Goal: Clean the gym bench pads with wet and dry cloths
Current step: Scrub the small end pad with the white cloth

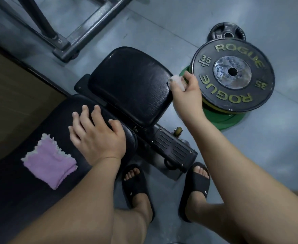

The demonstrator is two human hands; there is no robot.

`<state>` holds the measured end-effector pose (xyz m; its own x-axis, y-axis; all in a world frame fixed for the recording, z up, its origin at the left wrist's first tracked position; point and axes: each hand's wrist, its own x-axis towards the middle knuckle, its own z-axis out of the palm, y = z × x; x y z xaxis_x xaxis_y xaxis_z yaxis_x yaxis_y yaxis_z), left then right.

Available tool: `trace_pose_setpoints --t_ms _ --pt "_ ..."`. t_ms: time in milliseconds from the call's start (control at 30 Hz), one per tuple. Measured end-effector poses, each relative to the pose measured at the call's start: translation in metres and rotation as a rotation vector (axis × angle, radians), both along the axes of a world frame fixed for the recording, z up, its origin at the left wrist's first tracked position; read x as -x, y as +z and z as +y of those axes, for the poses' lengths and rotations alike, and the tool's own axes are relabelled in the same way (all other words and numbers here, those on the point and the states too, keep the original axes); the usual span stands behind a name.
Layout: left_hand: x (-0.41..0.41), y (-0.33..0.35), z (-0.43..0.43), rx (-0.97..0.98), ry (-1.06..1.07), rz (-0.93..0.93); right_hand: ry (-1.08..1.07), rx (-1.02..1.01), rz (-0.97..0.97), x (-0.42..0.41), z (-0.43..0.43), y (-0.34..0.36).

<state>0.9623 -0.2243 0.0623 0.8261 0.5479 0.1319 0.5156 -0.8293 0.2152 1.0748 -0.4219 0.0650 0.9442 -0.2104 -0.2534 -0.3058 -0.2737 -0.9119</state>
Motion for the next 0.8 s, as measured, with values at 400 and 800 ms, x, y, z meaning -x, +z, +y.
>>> trace_pose_setpoints --t_ms 400,800 --pt "-0.003 0.002 0.003 0.012 0.013 0.056 0.727 0.356 0.137 -0.137 0.030 0.044" --pt "-0.004 0.005 0.002 0.027 0.030 0.052 0.828 0.509 0.125 -0.158 0.061 0.046"
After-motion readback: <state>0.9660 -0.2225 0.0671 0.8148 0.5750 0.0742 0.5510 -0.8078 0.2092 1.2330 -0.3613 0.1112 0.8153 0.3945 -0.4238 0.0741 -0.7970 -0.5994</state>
